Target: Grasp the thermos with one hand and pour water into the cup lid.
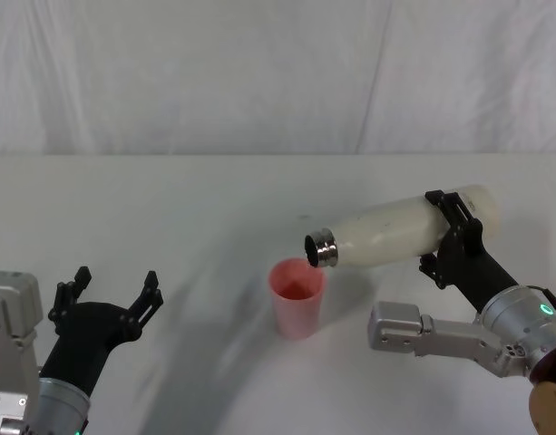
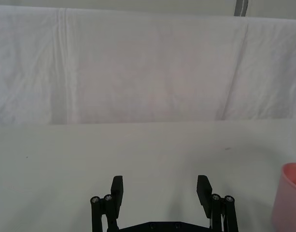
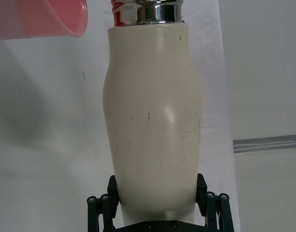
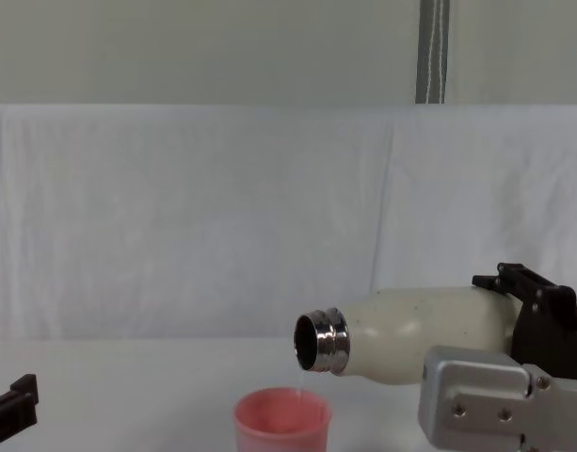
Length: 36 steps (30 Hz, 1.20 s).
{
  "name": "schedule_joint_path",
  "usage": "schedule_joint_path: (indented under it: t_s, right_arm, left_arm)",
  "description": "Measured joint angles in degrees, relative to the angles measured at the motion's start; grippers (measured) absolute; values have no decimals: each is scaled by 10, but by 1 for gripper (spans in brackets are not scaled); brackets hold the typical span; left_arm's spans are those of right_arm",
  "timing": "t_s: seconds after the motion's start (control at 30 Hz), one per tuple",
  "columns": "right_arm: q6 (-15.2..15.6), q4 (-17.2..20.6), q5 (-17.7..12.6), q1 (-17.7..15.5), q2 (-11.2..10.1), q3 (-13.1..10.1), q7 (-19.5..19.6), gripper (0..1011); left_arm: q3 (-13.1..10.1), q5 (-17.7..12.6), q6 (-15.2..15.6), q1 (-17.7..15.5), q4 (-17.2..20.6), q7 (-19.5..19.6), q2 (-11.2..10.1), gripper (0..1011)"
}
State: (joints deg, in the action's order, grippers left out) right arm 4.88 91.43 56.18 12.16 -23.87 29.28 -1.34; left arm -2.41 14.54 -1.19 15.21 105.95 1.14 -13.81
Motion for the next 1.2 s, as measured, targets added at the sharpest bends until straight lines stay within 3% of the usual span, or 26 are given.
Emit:
schedule_joint_path:
  t_s: [1.2]
  right_arm:
    - [-1,3,-7,-2,1,-2,-3,950]
  left_arm:
    - [0,0,0,0,0,0,0,1001]
